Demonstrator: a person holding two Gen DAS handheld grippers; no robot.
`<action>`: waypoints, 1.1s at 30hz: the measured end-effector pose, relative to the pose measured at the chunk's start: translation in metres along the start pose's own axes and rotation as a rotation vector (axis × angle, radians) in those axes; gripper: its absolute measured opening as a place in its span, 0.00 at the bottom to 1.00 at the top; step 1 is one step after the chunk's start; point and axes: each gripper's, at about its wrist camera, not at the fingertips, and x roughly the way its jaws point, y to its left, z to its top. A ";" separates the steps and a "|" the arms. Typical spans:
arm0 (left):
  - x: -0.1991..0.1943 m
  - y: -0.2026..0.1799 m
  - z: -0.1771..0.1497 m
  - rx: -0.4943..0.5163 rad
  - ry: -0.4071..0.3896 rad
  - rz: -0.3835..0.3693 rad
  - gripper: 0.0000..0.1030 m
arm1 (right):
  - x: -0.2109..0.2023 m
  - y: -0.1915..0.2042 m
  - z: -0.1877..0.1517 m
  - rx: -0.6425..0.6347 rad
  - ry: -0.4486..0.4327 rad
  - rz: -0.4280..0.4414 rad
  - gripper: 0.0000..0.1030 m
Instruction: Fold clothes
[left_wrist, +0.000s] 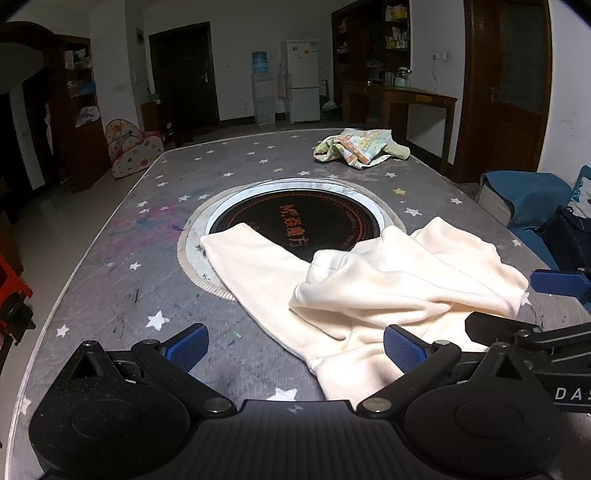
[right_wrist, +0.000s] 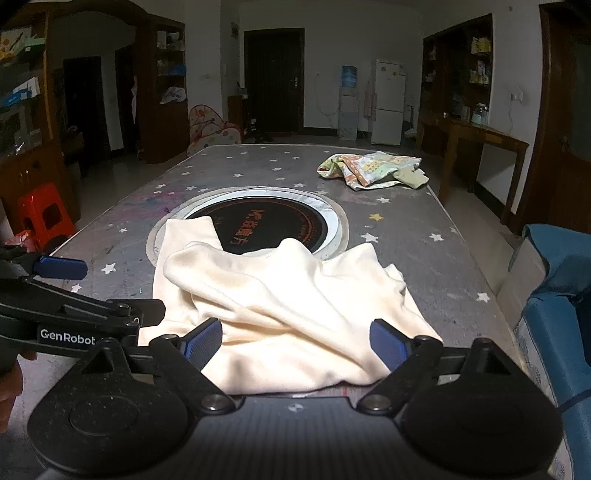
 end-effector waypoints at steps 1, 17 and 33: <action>0.001 0.000 0.001 0.001 -0.002 -0.006 0.96 | 0.002 0.000 0.001 -0.003 0.000 0.002 0.83; 0.028 0.014 0.019 0.015 -0.011 -0.140 0.87 | 0.044 -0.009 0.027 -0.013 0.011 0.015 0.59; 0.041 0.012 0.017 0.037 -0.016 -0.252 0.19 | 0.081 -0.008 0.033 -0.029 0.055 0.048 0.36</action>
